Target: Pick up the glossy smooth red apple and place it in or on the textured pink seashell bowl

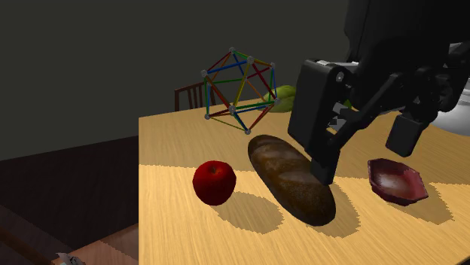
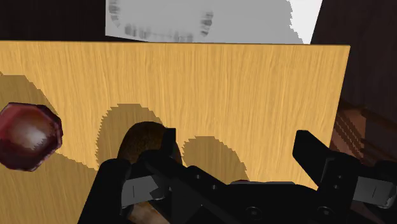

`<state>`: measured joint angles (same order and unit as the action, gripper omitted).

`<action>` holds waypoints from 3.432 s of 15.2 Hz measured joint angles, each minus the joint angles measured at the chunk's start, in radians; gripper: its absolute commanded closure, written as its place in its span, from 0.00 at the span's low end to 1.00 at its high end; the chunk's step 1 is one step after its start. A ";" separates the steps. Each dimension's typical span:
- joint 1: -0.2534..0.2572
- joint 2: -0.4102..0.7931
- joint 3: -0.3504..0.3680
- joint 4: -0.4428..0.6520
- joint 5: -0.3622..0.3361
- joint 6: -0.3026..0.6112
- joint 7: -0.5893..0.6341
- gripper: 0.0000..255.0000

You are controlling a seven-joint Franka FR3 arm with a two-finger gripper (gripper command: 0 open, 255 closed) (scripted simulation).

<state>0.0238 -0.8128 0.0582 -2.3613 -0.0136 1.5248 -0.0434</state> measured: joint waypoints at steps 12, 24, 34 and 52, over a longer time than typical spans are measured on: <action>0.076 0.287 -0.061 -0.001 0.011 0.342 -0.234 0.00; 0.167 0.691 -0.088 0.180 0.100 0.618 -0.540 0.00; 0.186 0.828 -0.075 0.196 0.134 0.748 -0.608 0.00; 0.186 0.832 -0.075 0.200 0.134 0.750 -0.607 1.00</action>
<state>0.2101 0.0196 -0.0168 -2.1617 0.1207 2.2750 -0.6506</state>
